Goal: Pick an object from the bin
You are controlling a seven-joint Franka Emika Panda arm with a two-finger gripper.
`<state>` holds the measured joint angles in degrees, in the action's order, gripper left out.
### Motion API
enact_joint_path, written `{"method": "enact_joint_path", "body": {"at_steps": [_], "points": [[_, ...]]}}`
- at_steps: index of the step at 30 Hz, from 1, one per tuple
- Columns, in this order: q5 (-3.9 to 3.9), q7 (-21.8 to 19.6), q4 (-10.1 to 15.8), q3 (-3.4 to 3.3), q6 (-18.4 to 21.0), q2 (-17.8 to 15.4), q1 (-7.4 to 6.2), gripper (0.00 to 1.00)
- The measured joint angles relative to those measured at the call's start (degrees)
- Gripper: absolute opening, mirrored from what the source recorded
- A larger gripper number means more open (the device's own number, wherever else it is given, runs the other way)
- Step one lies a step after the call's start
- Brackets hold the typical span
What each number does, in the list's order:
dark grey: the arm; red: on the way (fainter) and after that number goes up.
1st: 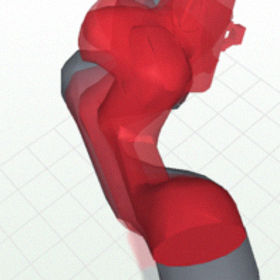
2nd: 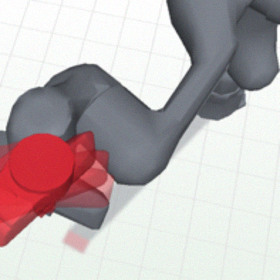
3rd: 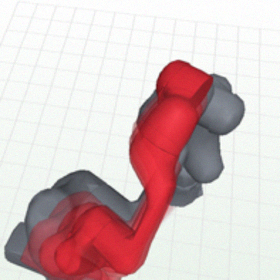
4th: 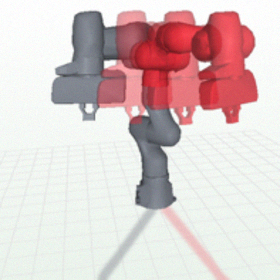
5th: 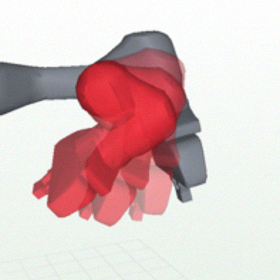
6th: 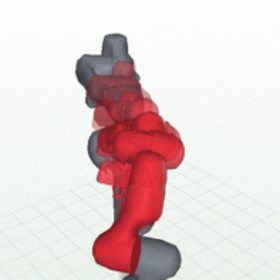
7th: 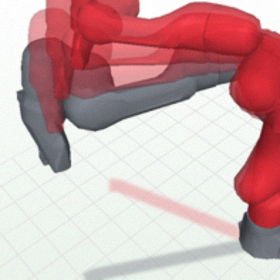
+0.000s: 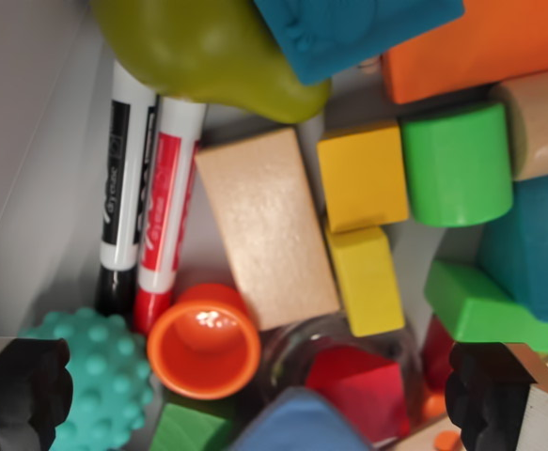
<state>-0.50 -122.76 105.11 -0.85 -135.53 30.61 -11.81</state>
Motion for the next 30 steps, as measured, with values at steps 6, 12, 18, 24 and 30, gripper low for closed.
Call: {"method": "enact_joint_path", "body": {"at_steps": [6,12,18,24,30], "points": [[-0.34,-4.7,-1.2,-0.24,-1.0,2.4,-0.88,1.00],[-0.35,-5.1,-1.4,-0.24,-3.5,5.1,-0.85,1.00],[-0.35,-5.1,-1.8,-0.23,-5.7,7.8,-0.84,1.00],[-0.40,-5.1,-2.5,-0.22,-7.6,10.3,-0.83,1.00],[-0.42,-5.2,-3.3,-0.15,-8.2,10.9,-0.82,1.00]]}}
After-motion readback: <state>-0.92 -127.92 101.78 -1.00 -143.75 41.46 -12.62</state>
